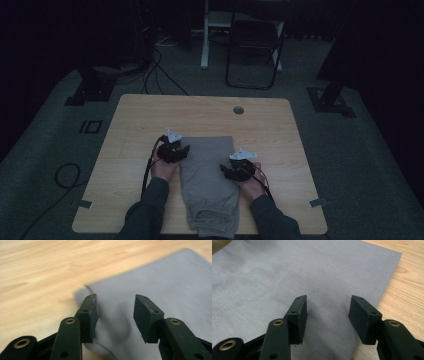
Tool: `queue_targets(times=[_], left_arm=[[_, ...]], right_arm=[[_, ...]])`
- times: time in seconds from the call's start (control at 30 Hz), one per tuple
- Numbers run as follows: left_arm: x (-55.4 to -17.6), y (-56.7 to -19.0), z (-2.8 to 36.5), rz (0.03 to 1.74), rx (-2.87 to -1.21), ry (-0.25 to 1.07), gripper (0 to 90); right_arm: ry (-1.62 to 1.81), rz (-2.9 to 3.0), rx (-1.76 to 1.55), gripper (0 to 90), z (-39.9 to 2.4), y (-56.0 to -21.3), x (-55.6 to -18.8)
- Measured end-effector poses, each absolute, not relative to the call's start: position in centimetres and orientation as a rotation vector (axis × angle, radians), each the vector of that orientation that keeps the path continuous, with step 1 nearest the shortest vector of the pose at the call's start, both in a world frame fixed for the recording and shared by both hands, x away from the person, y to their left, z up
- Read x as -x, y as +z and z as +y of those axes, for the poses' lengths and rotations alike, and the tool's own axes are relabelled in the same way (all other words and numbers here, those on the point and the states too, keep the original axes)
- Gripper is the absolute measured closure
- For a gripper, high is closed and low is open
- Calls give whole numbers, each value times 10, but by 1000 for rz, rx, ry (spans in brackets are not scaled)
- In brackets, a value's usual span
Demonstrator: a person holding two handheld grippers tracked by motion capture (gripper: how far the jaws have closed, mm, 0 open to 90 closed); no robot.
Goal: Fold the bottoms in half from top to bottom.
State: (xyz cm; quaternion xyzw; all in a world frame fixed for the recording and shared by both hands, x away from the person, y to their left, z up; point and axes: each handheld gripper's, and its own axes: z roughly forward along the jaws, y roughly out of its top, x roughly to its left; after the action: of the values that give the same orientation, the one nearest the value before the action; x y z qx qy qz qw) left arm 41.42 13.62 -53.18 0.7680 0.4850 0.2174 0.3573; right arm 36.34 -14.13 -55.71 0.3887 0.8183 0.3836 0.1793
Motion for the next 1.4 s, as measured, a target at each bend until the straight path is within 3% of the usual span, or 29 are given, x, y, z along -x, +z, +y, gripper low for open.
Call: queue_targets(times=[0.23, 0.5, 0.73, 0.8, 0.97, 1.4], left_arm=[[-447, -544, 141, 1389, -1957, 509, 481], [-448, -547, 139, 1362, -1998, 475, 485], [-448, -546, 142, 1334, -2007, 410, 721], [-449, -546, 143, 1339, -2008, 403, 748], [-450, -546, 143, 1339, -2008, 397, 765], [-449, -546, 144, 1334, -2009, 399, 766]], right_arm=[[1085, 2312, -1101, 489, -141, -557, -363], [1084, 2311, -1104, 489, -141, -557, -363], [1073, 2334, -1114, 514, -141, -555, -366], [1090, 2354, -1147, 561, -143, -552, -372], [1091, 2286, -1226, 584, -146, -542, -403], [985, 2215, -1403, 520, -139, -548, -475]])
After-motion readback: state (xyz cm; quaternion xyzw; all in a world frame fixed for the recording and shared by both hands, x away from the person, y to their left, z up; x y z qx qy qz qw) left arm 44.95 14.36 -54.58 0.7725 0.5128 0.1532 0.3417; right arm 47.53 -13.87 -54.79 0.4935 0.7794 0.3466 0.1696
